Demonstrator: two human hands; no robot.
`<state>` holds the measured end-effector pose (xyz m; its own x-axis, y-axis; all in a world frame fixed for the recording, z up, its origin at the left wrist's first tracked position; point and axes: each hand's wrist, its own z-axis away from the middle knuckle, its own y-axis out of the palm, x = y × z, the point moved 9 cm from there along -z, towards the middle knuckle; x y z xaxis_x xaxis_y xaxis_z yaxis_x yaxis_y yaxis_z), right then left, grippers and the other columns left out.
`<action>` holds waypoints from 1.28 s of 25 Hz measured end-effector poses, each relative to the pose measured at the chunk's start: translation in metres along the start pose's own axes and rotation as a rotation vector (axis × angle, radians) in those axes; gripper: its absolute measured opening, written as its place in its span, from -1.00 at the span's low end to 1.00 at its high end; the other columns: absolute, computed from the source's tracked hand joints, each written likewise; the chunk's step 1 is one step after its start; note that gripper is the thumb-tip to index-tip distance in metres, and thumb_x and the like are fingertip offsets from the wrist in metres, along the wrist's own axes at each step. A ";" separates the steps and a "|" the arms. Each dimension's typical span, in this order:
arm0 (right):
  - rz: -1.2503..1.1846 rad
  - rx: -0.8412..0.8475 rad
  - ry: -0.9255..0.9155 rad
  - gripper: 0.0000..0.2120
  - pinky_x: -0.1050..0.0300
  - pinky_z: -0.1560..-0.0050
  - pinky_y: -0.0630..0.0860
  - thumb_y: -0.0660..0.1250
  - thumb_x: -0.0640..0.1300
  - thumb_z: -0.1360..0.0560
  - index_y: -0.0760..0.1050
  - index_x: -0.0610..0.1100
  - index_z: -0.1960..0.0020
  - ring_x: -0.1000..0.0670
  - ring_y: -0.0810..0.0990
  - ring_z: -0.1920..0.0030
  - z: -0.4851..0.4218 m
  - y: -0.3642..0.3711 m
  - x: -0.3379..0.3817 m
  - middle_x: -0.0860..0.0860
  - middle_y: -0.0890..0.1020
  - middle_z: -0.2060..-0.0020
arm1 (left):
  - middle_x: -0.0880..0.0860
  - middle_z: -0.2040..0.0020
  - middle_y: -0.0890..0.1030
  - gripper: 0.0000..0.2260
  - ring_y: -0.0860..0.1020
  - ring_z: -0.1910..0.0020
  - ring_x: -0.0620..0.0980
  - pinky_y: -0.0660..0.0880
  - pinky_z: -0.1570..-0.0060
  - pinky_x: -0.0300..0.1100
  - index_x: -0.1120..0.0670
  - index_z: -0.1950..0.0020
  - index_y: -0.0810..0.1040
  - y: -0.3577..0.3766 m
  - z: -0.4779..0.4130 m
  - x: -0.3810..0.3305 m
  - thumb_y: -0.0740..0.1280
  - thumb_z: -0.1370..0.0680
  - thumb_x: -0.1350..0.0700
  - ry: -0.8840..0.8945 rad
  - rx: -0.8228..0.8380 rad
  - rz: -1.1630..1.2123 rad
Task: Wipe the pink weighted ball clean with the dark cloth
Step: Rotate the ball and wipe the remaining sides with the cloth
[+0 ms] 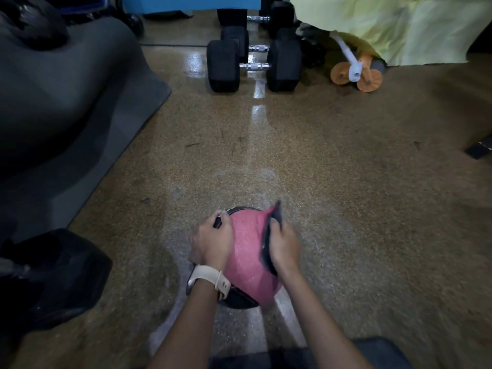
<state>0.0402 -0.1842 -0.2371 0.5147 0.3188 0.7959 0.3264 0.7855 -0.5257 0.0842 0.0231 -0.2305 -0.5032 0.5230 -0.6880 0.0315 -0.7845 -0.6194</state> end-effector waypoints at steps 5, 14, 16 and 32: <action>0.439 0.031 -0.531 -0.48 -0.13 -0.47 0.10 -0.09 0.18 -0.57 0.38 0.09 -0.41 0.03 0.26 -0.46 0.053 0.030 0.056 0.16 0.41 -0.41 | -0.03 -0.24 0.69 -0.64 0.62 -0.22 0.12 0.53 -0.25 0.00 -0.18 -0.20 0.66 -0.003 -0.003 0.004 0.19 -0.57 -0.24 0.087 0.065 0.101; -0.414 0.603 0.575 -0.46 0.09 0.07 0.55 0.32 0.28 -0.45 0.67 -0.20 -0.02 -0.13 0.63 0.20 0.025 0.035 -0.050 -0.15 0.67 0.14 | 0.21 -0.07 0.73 -0.53 0.72 0.06 0.14 0.59 0.07 -0.10 0.20 -0.19 0.68 0.012 0.035 0.090 0.15 -0.67 -0.11 -0.450 0.485 0.852; -0.463 0.625 0.588 -0.51 0.10 0.10 0.55 0.36 0.24 -0.41 0.67 -0.20 0.03 -0.12 0.63 0.23 0.029 0.035 -0.048 -0.14 0.68 0.19 | 0.26 -0.07 0.72 -0.56 0.73 0.10 0.14 0.59 0.08 -0.08 0.24 -0.20 0.67 0.016 0.040 0.089 0.18 -0.64 -0.06 -0.473 0.538 0.853; 0.347 0.377 -0.528 -0.65 0.01 -0.25 0.39 0.12 0.12 -0.54 0.52 0.08 -0.22 0.05 0.49 -0.23 0.006 0.031 0.062 0.13 0.56 -0.20 | 0.01 -0.35 0.62 -0.43 0.54 -0.36 0.12 0.46 -0.34 0.09 -0.01 -0.33 0.63 -0.004 0.034 -0.005 0.01 -0.53 -0.20 0.357 -0.093 -0.026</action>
<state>0.0777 -0.1368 -0.2021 0.0570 0.7204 0.6912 -0.1297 0.6918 -0.7104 0.0579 0.0120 -0.2116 -0.1725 0.6385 -0.7501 0.1095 -0.7443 -0.6588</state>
